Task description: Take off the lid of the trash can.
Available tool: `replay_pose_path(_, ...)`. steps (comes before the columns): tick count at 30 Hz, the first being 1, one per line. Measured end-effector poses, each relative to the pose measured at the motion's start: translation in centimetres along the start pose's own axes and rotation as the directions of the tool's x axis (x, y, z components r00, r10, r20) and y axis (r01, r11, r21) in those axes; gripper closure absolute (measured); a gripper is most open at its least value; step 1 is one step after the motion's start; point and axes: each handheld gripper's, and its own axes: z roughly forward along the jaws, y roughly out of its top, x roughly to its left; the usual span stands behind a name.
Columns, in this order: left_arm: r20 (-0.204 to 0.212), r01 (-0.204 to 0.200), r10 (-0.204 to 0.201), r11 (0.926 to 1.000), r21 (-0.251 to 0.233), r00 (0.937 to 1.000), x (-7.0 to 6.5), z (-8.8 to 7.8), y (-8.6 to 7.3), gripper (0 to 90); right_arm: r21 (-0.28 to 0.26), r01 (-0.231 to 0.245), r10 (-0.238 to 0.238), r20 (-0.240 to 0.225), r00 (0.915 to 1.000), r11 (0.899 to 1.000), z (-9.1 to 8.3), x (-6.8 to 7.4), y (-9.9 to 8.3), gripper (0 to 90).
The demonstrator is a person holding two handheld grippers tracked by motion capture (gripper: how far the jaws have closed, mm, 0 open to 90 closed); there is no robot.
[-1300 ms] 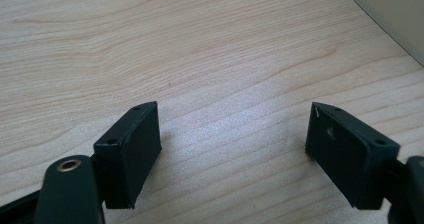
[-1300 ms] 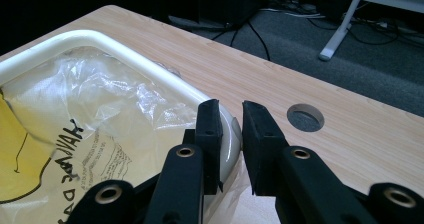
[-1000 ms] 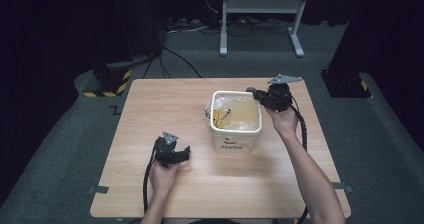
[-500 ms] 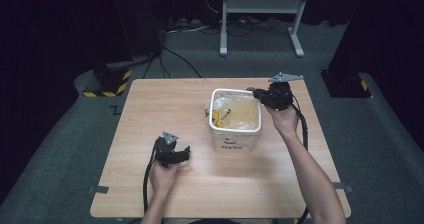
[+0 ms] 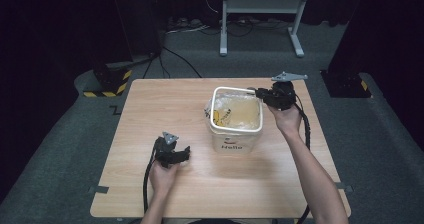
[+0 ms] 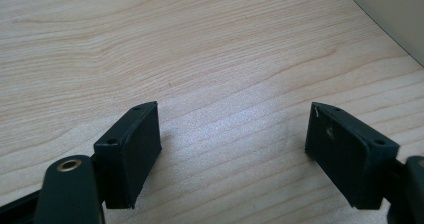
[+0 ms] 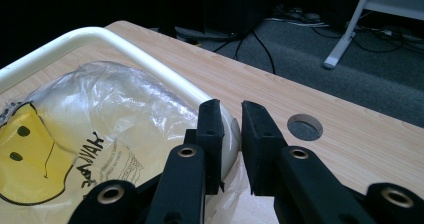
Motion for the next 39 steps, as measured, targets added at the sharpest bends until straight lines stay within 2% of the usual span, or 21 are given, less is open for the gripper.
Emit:
replay_pose_path(28,0.001,0.008,-0.008,1.0000,-0.003,1.0000,-0.1,0.0,0.0,22.1,-0.004,0.014,-0.014,0.002,0.9999,1.000,-3.5,-0.9,-0.2,79.5)
replay_pose_path(39,0.000,0.005,-0.005,1.0000,-0.001,1.0000,0.0,0.0,0.0,22.1,-0.012,-0.009,0.009,0.012,0.9999,1.000,-5.3,-1.8,-1.2,79.5)
